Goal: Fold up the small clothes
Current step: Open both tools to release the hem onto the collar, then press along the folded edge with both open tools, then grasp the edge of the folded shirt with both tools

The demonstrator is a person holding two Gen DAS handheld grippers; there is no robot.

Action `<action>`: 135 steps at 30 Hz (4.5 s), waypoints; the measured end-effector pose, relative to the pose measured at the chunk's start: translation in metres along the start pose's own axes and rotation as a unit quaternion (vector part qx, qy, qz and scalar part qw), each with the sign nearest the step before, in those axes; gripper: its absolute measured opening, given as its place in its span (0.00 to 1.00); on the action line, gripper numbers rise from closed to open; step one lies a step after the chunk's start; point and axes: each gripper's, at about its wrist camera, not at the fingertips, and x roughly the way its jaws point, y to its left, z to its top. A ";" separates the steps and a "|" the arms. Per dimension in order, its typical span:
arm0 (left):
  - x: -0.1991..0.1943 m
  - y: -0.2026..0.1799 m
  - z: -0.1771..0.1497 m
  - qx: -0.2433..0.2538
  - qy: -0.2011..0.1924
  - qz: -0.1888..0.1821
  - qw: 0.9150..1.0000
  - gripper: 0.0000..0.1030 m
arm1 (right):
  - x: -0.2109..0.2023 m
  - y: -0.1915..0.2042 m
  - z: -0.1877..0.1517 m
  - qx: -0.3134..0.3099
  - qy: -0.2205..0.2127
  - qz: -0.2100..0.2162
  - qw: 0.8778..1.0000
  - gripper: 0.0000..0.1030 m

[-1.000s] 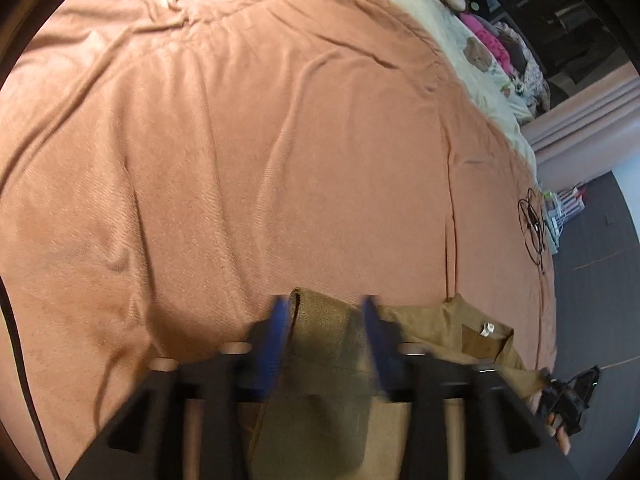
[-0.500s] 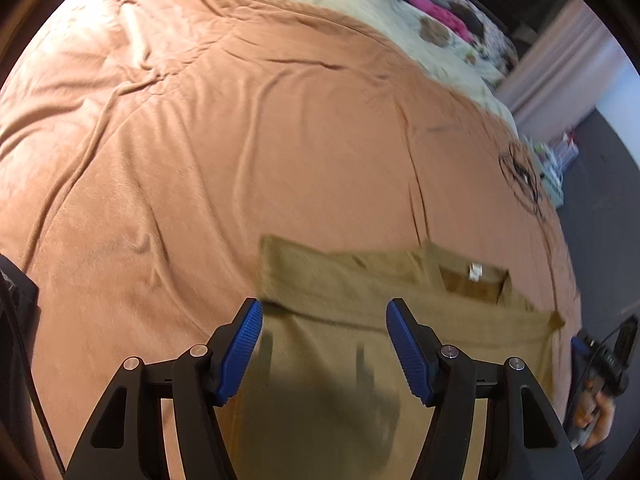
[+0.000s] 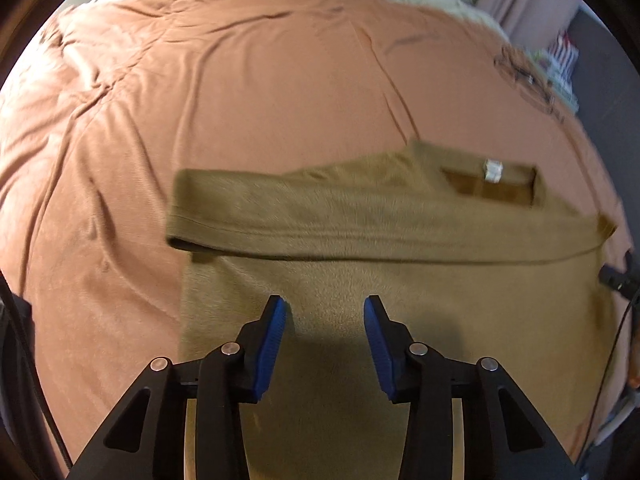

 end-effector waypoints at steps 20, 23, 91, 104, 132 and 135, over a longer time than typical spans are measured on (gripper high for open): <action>0.047 -0.011 0.066 0.029 -0.007 0.068 0.997 0.40 | 0.084 0.040 0.070 -0.062 0.008 -0.107 0.992 0.55; 0.051 -0.010 0.080 0.025 -0.011 0.065 0.997 0.40 | 0.090 0.039 0.088 -0.061 0.000 -0.107 0.992 0.55; -0.010 -0.024 0.020 0.014 -0.027 -0.008 1.000 0.40 | 0.027 0.016 0.031 -0.007 0.010 -0.009 1.000 0.47; -0.021 -0.026 -0.070 0.020 -0.006 -0.006 1.000 0.42 | -0.013 0.018 -0.062 -0.011 0.022 -0.012 1.000 0.62; -0.085 0.026 -0.190 -0.024 -0.057 -0.005 0.998 0.56 | -0.104 -0.024 -0.222 0.072 -0.037 -0.004 0.997 0.62; -0.095 0.048 -0.191 -0.074 -0.070 -0.028 0.994 0.55 | -0.117 -0.036 -0.231 0.112 -0.060 0.039 0.991 0.62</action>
